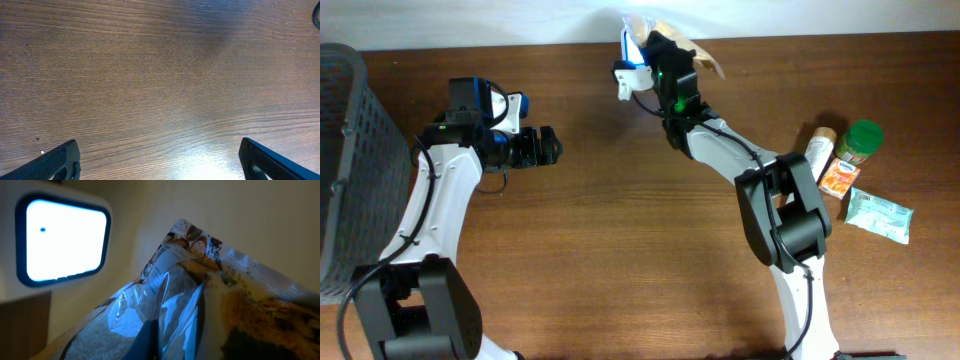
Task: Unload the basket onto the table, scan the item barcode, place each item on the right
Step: 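Carry the snack packet right and lower it onto the table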
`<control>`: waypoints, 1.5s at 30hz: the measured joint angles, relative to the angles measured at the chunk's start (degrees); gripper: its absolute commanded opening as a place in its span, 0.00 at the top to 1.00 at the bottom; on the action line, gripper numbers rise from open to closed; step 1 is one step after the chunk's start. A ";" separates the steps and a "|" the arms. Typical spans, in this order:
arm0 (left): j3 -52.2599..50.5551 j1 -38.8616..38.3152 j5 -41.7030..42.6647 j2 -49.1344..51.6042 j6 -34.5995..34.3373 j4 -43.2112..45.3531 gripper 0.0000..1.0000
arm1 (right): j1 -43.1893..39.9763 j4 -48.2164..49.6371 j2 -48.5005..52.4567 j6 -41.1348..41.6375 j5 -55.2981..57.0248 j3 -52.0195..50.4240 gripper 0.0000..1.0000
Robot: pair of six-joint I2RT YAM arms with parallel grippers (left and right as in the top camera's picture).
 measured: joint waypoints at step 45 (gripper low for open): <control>0.00 0.00 -0.17 0.00 0.00 -0.02 0.01 | -30.12 -68.81 -35.65 92.56 -51.34 -29.62 0.88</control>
